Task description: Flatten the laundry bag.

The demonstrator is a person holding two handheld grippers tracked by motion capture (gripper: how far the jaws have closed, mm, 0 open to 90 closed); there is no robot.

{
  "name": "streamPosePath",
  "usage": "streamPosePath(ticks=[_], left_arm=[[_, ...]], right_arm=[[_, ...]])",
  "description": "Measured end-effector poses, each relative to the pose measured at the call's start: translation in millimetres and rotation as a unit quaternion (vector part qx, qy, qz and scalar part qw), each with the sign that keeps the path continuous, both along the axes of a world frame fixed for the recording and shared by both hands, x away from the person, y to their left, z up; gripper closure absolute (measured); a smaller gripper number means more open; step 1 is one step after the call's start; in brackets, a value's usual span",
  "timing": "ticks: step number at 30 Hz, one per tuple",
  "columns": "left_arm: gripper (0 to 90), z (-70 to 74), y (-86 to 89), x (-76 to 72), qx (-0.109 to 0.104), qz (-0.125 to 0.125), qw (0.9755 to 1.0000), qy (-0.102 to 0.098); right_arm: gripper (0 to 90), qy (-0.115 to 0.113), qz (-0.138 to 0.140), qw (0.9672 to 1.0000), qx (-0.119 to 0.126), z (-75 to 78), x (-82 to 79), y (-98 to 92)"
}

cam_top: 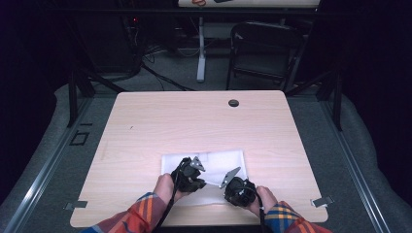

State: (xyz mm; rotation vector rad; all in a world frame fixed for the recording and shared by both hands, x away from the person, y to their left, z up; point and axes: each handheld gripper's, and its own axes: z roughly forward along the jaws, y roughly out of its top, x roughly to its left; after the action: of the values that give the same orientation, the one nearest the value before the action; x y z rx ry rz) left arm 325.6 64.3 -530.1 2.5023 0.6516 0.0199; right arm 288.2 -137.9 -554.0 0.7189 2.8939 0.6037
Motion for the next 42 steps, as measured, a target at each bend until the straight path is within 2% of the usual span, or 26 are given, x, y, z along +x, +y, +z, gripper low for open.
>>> streamPosePath(ticks=[10, 11, 15, 26, 30, 34, 38, 39, 42], left_arm=[[86.9, 6.1, 0.4, 10.2, 0.003, 0.011, 0.9999, -0.003], [86.9, 6.4, 0.2, 10.8, -0.002, 0.017, 0.9999, -0.002], [86.9, 11.6, 0.8, 15.3, 0.003, 0.019, 0.9998, -0.006], [86.9, 28.5, 4.5, 21.3, -0.001, 0.033, 0.9994, -0.011], [86.9, 37.1, 5.8, 25.7, 0.005, 0.033, 0.9992, -0.022], [87.0, 46.6, 7.6, 29.5, -0.001, 0.044, 0.9986, -0.030], [87.0, 54.6, 8.7, 34.4, 0.007, 0.046, 0.9981, -0.040], [86.9, 56.4, 8.9, 35.6, 0.005, 0.050, 0.9979, -0.041], [86.9, 61.8, 9.9, 40.2, 0.011, 0.053, 0.9974, -0.048]], right_arm=[[90.0, 0.001, 0.000, 1.0000, 0.003, -0.2, -0.2, 0.1], [90.0, 0.002, 0.000, 1.0000, 0.003, -0.2, -0.2, 0.1], [90.0, 0.002, 0.000, 1.0000, 0.002, 0.1, -0.5, 0.2], [90.0, 0.006, 0.009, 0.9999, -0.002, 0.6, -1.5, 0.3], [90.0, 0.008, 0.011, 0.9999, -0.006, 0.9, -1.8, 0.3], [90.0, 0.008, 0.014, 0.9998, -0.008, 1.3, -2.0, 0.4], [90.0, 0.017, 0.016, 0.9997, -0.004, 1.2, -1.3, -0.5], [90.0, 0.019, 0.010, 0.9998, 0.005, 0.3, -2.2, -0.1], [90.0, 0.018, 0.012, 0.9998, 0.004, 0.5, -2.3, 0.1]])
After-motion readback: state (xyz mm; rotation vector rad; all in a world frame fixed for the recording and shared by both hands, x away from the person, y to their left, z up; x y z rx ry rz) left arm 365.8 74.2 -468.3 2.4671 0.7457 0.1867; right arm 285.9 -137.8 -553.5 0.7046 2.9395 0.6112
